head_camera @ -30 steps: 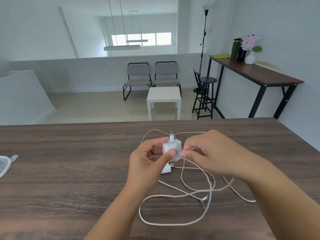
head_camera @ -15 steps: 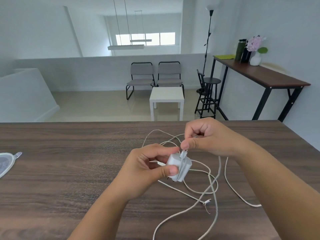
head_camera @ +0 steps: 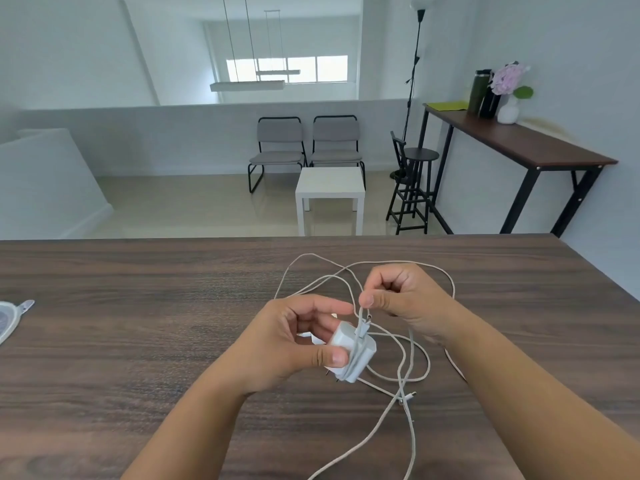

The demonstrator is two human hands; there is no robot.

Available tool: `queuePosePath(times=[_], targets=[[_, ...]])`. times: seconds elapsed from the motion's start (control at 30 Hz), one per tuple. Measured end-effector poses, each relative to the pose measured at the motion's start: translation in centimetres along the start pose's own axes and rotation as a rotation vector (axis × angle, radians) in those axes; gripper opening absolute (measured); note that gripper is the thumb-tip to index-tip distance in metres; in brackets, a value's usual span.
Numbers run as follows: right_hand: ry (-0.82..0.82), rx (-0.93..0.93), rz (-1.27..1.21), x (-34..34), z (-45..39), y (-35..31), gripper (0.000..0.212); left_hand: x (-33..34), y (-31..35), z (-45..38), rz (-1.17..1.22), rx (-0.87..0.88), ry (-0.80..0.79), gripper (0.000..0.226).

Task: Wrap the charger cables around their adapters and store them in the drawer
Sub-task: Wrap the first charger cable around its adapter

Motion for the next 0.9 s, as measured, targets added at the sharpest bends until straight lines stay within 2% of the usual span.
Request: queuePosePath(times=[0.1, 0.27, 0.33, 0.43, 0.5, 0.57, 0.63, 0.73, 0.8, 0.9], targets=[[0.019, 0.04, 0.014, 0.0, 0.0, 0.8, 0.018, -0.1, -0.7, -0.2, 0.048, 0.001, 0.011, 0.051], [0.031, 0.05, -0.201, 1.2, 0.7, 3.1, 0.043, 1.0, -1.7, -0.9, 0.227, 0.035, 0.049, 0.054], [0.104, 0.06, -0.195, 1.6, 0.9, 3.5, 0.036, 1.1, -2.1, -1.1, 0.327, 0.046, 0.117, 0.06], [0.224, 0.069, 0.025, 2.4, 1.3, 4.4, 0.028, 0.9, -2.4, -1.5, 0.508, 0.051, 0.291, 0.063], [0.287, 0.052, 0.265, 3.2, 2.1, 5.3, 0.027, 0.9, -2.5, -2.0, 0.573, 0.039, 0.436, 0.053], [0.287, 0.034, 0.484, 4.2, 3.0, 5.7, 0.023, 1.0, -2.5, -2.5, 0.619, 0.02, 0.553, 0.039], [0.238, 0.031, 0.709, 5.2, 3.6, 5.2, 0.025, 1.2, -2.6, -2.9, 0.639, 0.006, 0.628, 0.039], [0.148, 0.004, 0.931, 5.8, 4.2, 3.6, 0.027, 1.0, -2.9, -2.9, 0.544, 0.005, 0.695, 0.042], [0.132, -0.035, 0.96, 5.4, 4.4, 2.1, 0.023, 0.5, -3.0, -2.8, 0.447, 0.024, 0.698, 0.038], [0.114, -0.104, 0.999, 4.5, 4.0, -0.1, 0.031, 0.0, -2.9, -2.7, 0.371, 0.05, 0.676, 0.033]])
Point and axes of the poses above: each hand's wrist, its own z-axis away from the middle knuckle, its own x-axis out of the palm, y = z × x, the point moved 2 cm from there along -z, towards the middle knuckle, and after that the axes turned 3 degrees about x, right-handed, at the moved point
